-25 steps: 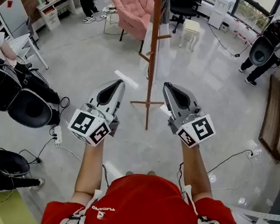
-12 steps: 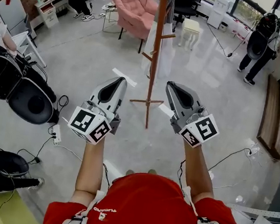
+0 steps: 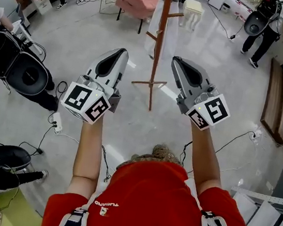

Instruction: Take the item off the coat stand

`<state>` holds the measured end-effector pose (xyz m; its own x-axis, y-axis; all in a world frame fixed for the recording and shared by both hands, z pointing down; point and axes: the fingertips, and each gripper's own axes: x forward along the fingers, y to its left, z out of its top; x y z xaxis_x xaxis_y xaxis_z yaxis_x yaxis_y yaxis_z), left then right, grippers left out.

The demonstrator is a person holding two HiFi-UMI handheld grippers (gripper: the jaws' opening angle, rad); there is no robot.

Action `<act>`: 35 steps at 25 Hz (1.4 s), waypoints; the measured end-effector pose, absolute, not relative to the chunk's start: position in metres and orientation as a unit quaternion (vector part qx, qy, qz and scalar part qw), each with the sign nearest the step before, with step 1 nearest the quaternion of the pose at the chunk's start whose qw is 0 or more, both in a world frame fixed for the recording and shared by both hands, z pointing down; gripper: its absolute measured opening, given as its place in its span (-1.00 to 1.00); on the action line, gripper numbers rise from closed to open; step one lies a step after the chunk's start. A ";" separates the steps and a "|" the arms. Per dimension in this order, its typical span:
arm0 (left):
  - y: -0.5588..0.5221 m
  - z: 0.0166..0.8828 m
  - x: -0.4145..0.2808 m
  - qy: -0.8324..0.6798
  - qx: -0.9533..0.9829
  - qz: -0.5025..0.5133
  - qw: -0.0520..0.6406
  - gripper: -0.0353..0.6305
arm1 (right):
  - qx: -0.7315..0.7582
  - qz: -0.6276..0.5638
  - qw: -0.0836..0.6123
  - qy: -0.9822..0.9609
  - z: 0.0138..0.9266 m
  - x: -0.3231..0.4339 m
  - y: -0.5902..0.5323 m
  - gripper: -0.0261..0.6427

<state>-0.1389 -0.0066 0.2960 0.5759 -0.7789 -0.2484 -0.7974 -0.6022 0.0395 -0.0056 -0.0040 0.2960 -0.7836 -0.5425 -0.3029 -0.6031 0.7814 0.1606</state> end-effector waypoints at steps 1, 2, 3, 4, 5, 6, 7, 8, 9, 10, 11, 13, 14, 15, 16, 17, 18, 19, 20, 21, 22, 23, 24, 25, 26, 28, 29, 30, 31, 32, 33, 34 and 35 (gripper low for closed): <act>-0.010 0.296 -0.141 0.446 -0.886 0.121 0.038 -0.87 | -0.306 0.127 0.121 0.936 0.295 -0.006 -0.008 -0.85; -0.015 0.296 -0.143 0.447 -0.885 0.121 0.037 -0.87 | -0.306 0.128 0.122 0.935 0.294 -0.006 -0.012 -0.85; -0.019 0.297 -0.144 0.449 -0.885 0.122 0.036 -0.87 | -0.306 0.129 0.123 0.935 0.294 -0.005 -0.017 -0.85; -0.024 0.298 -0.144 0.450 -0.884 0.124 0.035 -0.86 | -0.306 0.130 0.125 0.935 0.294 -0.004 -0.022 -0.85; -0.030 0.298 -0.145 0.451 -0.883 0.126 0.033 -0.86 | -0.306 0.130 0.126 0.935 0.295 -0.002 -0.027 -0.85; -0.036 0.299 -0.145 0.451 -0.883 0.129 0.030 -0.86 | -0.306 0.128 0.127 0.935 0.297 -0.001 -0.032 -0.85; -0.043 0.299 -0.146 0.451 -0.882 0.131 0.027 -0.86 | -0.306 0.127 0.127 0.935 0.298 -0.001 -0.038 -0.85; -0.049 0.298 -0.147 0.450 -0.883 0.134 0.024 -0.86 | -0.307 0.125 0.128 0.935 0.300 0.000 -0.045 -0.85; -0.056 0.297 -0.148 0.448 -0.883 0.137 0.023 -0.86 | -0.306 0.125 0.130 0.935 0.300 0.000 -0.052 -0.85; -0.063 0.294 -0.148 0.446 -0.884 0.140 0.024 -0.86 | -0.304 0.126 0.133 0.935 0.300 0.000 -0.060 -0.85; -0.072 0.290 -0.149 0.444 -0.884 0.143 0.025 -0.86 | -0.302 0.128 0.136 0.935 0.299 0.000 -0.069 -0.85; -0.093 0.281 -0.150 0.442 -0.884 0.147 0.030 -0.86 | -0.296 0.134 0.145 0.935 0.295 0.000 -0.091 -0.85; -0.105 0.277 -0.150 0.441 -0.884 0.150 0.032 -0.85 | -0.294 0.137 0.149 0.934 0.292 0.001 -0.103 -0.85; -0.117 0.272 -0.150 0.439 -0.885 0.154 0.033 -0.85 | -0.292 0.141 0.153 0.934 0.289 0.003 -0.114 -0.85; -0.129 0.266 -0.150 0.434 -0.886 0.158 0.035 -0.84 | -0.290 0.145 0.156 0.933 0.286 0.005 -0.125 -0.85; -0.141 0.258 -0.149 0.429 -0.888 0.164 0.036 -0.79 | -0.288 0.149 0.158 0.933 0.283 0.007 -0.135 -0.85; -0.153 0.250 -0.149 0.423 -0.889 0.171 0.036 -0.70 | -0.285 0.152 0.160 0.933 0.280 0.009 -0.145 -0.85; -0.164 0.241 -0.148 0.417 -0.890 0.180 0.035 -0.61 | -0.283 0.154 0.161 0.933 0.278 0.011 -0.155 -0.85; -0.176 0.231 -0.148 0.413 -0.890 0.189 0.036 -0.54 | -0.281 0.156 0.161 0.933 0.277 0.014 -0.166 -0.85; -0.189 0.221 -0.148 0.409 -0.890 0.197 0.037 -0.49 | -0.279 0.156 0.160 0.934 0.276 0.018 -0.176 -0.85; -0.201 0.211 -0.147 0.406 -0.890 0.203 0.040 -0.43 | -0.277 0.157 0.160 0.934 0.276 0.021 -0.187 -0.85; -0.214 0.200 -0.148 0.404 -0.890 0.208 0.045 -0.39 | -0.276 0.157 0.160 0.935 0.275 0.025 -0.197 -0.85; -0.228 0.188 -0.149 0.402 -0.889 0.213 0.049 -0.35 | -0.274 0.158 0.159 0.935 0.274 0.028 -0.208 -0.85; -0.241 0.175 -0.152 0.402 -0.888 0.218 0.052 -0.34 | -0.273 0.158 0.159 0.936 0.272 0.031 -0.218 -0.85; -0.255 0.161 -0.155 0.402 -0.886 0.223 0.056 -0.33 | -0.272 0.158 0.158 0.936 0.270 0.033 -0.228 -0.85; -0.282 0.136 -0.162 0.406 -0.882 0.230 0.059 -0.31 | -0.270 0.156 0.154 0.937 0.268 0.037 -0.246 -0.85; -0.293 0.125 -0.167 0.408 -0.881 0.234 0.059 -0.30 | -0.269 0.155 0.152 0.938 0.268 0.039 -0.254 -0.85; -0.304 0.114 -0.170 0.408 -0.879 0.238 0.060 -0.29 | -0.268 0.154 0.149 0.939 0.268 0.040 -0.261 -0.85; -0.313 0.102 -0.172 0.405 -0.879 0.243 0.063 -0.29 | -0.268 0.153 0.146 0.940 0.269 0.041 -0.268 -0.85; -0.319 0.087 -0.172 0.395 -0.882 0.249 0.069 -0.29 | -0.268 0.153 0.144 0.940 0.269 0.042 -0.274 -0.85; -0.325 0.071 -0.169 0.380 -0.886 0.253 0.076 -0.28 | -0.269 0.153 0.143 0.940 0.268 0.043 -0.279 -0.85; -0.332 0.056 -0.167 0.366 -0.891 0.256 0.081 -0.27 | -0.271 0.153 0.143 0.940 0.268 0.044 -0.284 -0.85; -0.340 0.044 -0.166 0.355 -0.894 0.259 0.083 -0.25 | -0.273 0.153 0.142 0.939 0.268 0.045 -0.289 -0.85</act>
<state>-0.1663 -0.3401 0.0436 0.6136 -0.5928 -0.5216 -0.6785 -0.7337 0.0358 0.0445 -0.2890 0.2677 -0.8105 -0.4702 -0.3492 -0.5566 0.8040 0.2091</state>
